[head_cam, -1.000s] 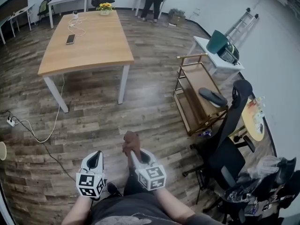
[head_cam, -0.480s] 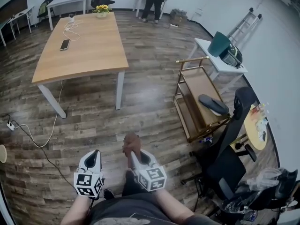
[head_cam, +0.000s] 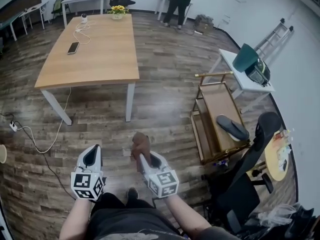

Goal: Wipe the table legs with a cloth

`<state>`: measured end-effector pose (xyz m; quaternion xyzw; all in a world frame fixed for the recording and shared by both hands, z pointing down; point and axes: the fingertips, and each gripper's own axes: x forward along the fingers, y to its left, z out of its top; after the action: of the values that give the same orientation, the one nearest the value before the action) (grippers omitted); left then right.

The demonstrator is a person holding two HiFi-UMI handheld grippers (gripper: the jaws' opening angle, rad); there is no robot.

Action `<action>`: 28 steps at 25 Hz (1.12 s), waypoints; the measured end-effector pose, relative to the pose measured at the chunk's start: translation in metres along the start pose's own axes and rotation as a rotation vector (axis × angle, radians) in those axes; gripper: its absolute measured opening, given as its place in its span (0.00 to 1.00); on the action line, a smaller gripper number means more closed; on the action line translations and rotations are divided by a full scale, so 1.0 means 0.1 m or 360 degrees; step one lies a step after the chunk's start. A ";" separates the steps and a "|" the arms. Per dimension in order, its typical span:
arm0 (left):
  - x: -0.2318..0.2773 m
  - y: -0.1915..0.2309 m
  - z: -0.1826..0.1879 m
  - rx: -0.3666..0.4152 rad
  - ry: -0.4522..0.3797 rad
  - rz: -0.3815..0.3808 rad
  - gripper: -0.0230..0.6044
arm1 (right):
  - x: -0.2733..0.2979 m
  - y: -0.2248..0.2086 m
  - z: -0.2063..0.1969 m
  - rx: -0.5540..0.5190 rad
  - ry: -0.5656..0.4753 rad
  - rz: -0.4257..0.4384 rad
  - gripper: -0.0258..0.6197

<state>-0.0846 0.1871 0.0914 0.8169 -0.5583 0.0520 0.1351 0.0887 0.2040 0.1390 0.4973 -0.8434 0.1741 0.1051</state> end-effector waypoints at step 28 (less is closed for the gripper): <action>1.90 1.63 0.43 0.0054 0.0025 -0.0184 0.07 | 2.53 -0.16 0.53 0.0036 0.0120 -0.0137 0.14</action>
<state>-0.1682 -0.0508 0.1214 0.8494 -0.5083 0.0600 0.1285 -0.0194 -0.0271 0.1825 0.5275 -0.8146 0.1976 0.1385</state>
